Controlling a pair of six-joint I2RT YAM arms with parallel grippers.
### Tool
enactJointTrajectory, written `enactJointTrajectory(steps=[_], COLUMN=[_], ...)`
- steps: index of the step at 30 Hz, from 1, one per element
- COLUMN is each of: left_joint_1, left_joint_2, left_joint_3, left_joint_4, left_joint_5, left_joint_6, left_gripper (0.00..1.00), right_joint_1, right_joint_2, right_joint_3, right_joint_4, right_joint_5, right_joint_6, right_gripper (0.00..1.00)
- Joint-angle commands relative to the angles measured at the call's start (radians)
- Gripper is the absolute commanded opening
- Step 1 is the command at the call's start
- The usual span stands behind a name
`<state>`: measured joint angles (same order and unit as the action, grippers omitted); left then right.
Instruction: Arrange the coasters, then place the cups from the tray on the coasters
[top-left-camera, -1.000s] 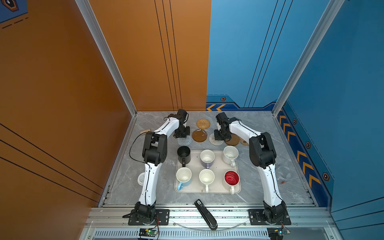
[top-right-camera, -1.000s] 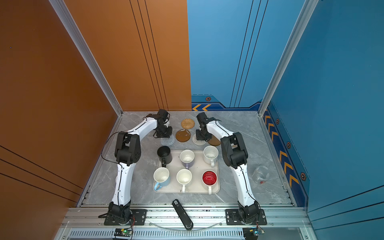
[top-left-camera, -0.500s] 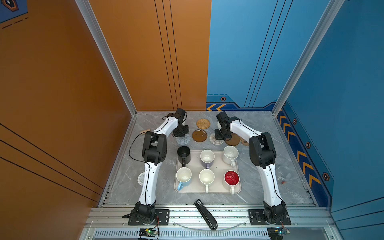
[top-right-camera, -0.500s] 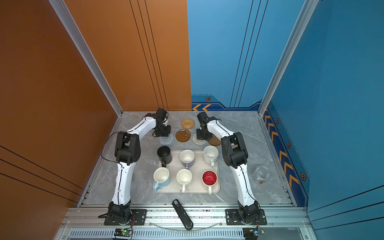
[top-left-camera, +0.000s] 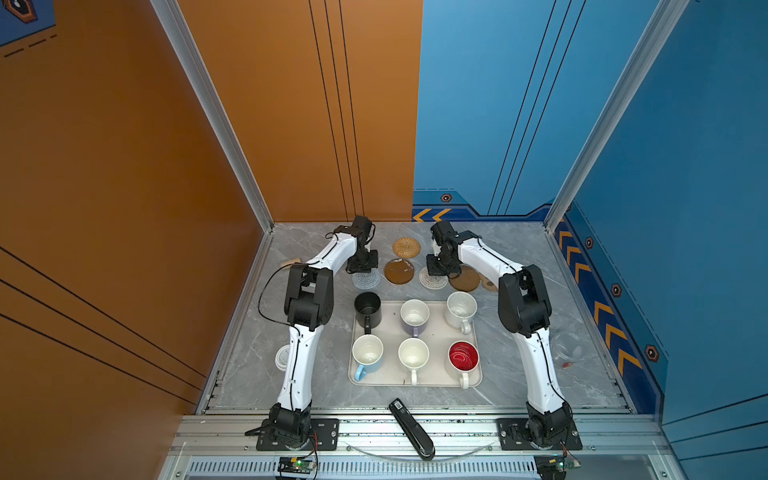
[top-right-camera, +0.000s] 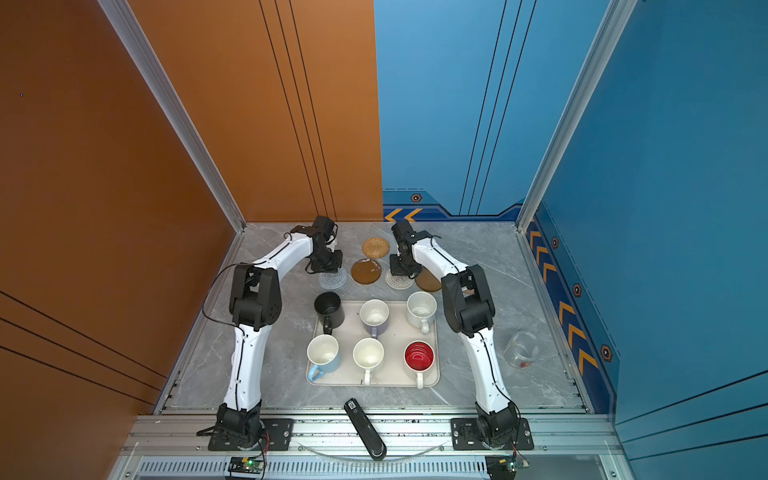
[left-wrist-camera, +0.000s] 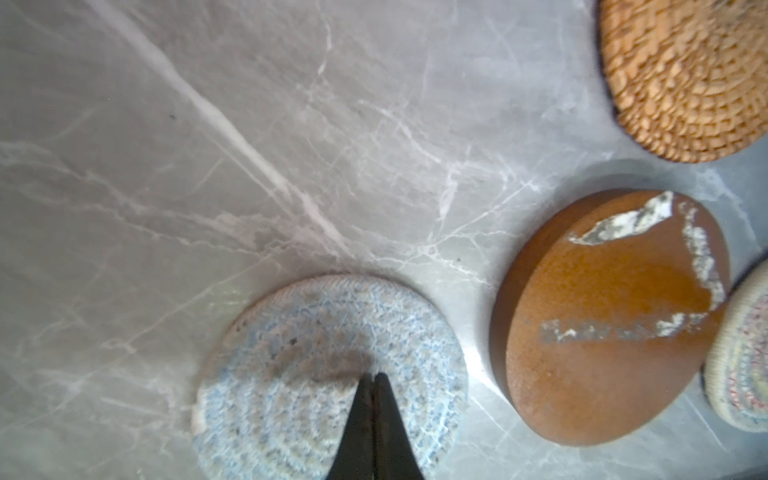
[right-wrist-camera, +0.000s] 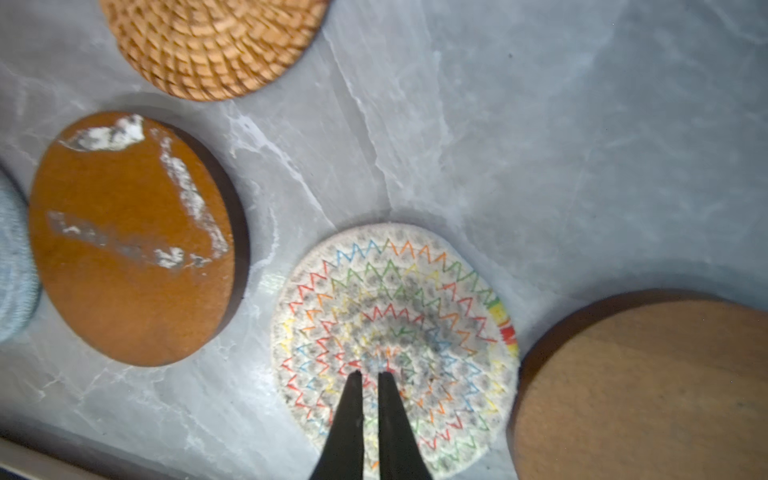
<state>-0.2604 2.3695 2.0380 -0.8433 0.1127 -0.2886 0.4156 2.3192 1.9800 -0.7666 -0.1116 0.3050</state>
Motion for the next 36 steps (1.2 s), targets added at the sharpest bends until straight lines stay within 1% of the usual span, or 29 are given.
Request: enactJointTrajectory(steps=[1, 7, 19, 25, 29, 36], left_joint_1=[-0.014, -0.025, -0.050, -0.048, -0.045, -0.046], left_joint_2=[-0.073, -0.070, 0.089, 0.141, 0.162, 0.190], left_joint_3=[0.037, 0.087, 0.281, 0.321, 0.324, 0.326], left_joint_4=[-0.019, -0.020, -0.015, 0.003, 0.023, 0.041], left_joint_5=[-0.003, 0.000, 0.081, 0.095, 0.122, 0.130], left_joint_6=[0.005, -0.002, -0.039, -0.058, -0.068, -0.079], left_gripper=[0.06, 0.07, 0.05, 0.05, 0.04, 0.04], right_joint_1=[0.011, 0.017, 0.019, 0.017, 0.012, 0.005], right_joint_2=[-0.019, 0.028, 0.141, 0.167, 0.182, 0.211], right_joint_3=[0.054, 0.118, 0.228, 0.240, 0.244, 0.265], right_joint_4=[0.001, 0.012, 0.071, 0.100, 0.105, 0.109], right_joint_5=[-0.025, -0.061, -0.152, -0.177, -0.198, -0.225], right_joint_6=[0.006, 0.033, 0.119, 0.146, 0.149, 0.160], right_gripper=[0.09, 0.12, 0.12, 0.12, 0.12, 0.12])
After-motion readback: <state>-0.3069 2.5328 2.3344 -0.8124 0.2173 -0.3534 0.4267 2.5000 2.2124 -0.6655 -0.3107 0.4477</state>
